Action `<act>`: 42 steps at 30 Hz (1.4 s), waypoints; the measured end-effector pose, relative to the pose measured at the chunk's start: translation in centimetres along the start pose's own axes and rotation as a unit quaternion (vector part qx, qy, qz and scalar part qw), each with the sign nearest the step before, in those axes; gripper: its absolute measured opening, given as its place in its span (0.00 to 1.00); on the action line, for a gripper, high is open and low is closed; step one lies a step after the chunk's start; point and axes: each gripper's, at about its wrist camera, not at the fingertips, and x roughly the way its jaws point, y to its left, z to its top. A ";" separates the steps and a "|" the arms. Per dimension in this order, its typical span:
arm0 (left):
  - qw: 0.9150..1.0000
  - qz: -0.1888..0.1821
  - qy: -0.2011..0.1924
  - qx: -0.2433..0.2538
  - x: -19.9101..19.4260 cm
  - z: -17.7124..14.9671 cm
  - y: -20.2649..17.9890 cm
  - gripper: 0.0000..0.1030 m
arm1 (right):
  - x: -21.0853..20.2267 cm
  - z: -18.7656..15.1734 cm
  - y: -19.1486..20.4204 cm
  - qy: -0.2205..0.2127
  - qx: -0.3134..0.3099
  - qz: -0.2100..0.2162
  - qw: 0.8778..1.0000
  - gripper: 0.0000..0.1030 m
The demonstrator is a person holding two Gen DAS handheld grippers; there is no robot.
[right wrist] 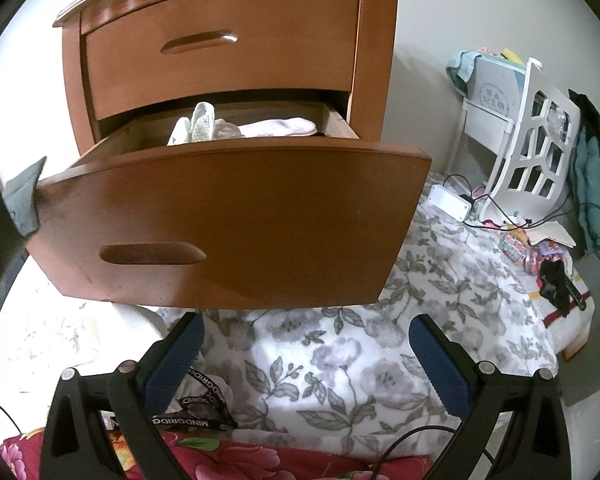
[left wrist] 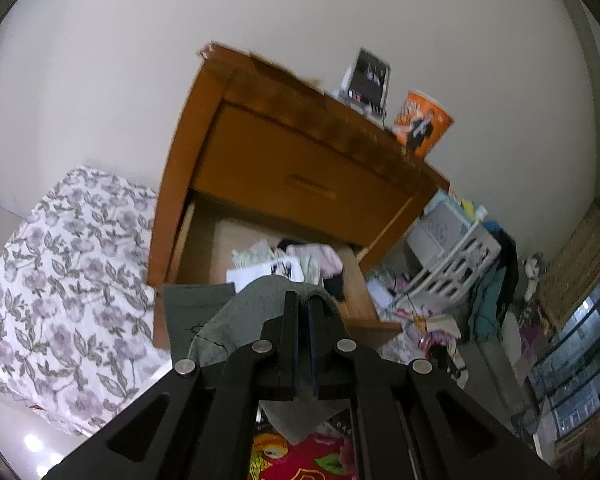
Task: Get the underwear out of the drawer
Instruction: 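Lower the grey garment onto the white towel on the bedspread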
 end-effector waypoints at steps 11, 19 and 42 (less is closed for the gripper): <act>0.996 0.001 0.084 0.014 5.0 -2.9 -0.5 0.03 | 0.1 0.0 0.0 0.003 0.002 0.001 1.000 1.00; 0.991 0.031 0.127 0.020 8.8 -5.1 1.1 0.03 | 0.2 0.0 0.0 0.006 0.002 0.001 1.000 1.00; 0.954 0.161 0.235 0.093 16.8 -12.0 8.3 0.03 | 1.8 0.3 0.2 0.038 -0.002 0.003 0.999 1.00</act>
